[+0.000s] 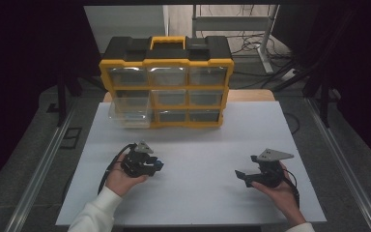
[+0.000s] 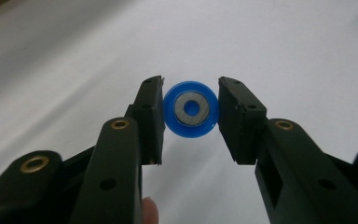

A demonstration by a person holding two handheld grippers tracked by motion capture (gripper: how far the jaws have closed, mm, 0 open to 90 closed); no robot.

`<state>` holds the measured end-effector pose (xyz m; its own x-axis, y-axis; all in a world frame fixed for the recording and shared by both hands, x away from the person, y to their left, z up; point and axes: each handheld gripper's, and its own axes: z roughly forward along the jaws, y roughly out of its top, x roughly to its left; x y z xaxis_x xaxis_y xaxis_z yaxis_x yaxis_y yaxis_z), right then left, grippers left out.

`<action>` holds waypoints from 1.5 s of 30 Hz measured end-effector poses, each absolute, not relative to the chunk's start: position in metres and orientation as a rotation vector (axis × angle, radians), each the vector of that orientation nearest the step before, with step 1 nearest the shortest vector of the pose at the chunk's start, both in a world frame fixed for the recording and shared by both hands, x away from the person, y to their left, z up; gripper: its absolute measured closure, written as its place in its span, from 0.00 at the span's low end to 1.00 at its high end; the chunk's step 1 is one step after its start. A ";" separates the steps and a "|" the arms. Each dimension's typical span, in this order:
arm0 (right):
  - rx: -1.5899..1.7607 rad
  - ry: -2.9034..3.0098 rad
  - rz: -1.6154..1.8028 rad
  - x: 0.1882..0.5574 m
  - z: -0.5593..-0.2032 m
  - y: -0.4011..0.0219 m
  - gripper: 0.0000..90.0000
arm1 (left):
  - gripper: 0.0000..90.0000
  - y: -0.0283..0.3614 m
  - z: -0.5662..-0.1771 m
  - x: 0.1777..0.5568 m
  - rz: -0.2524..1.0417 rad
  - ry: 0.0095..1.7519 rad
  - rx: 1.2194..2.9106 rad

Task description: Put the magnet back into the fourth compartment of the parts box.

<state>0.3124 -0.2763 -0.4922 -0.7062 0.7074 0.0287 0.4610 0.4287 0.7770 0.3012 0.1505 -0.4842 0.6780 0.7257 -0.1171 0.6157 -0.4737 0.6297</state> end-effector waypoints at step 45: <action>1.009 2.385 1.153 0.313 -0.492 -0.276 0.14 | 0.69 0.196 -0.455 0.286 0.278 1.078 2.112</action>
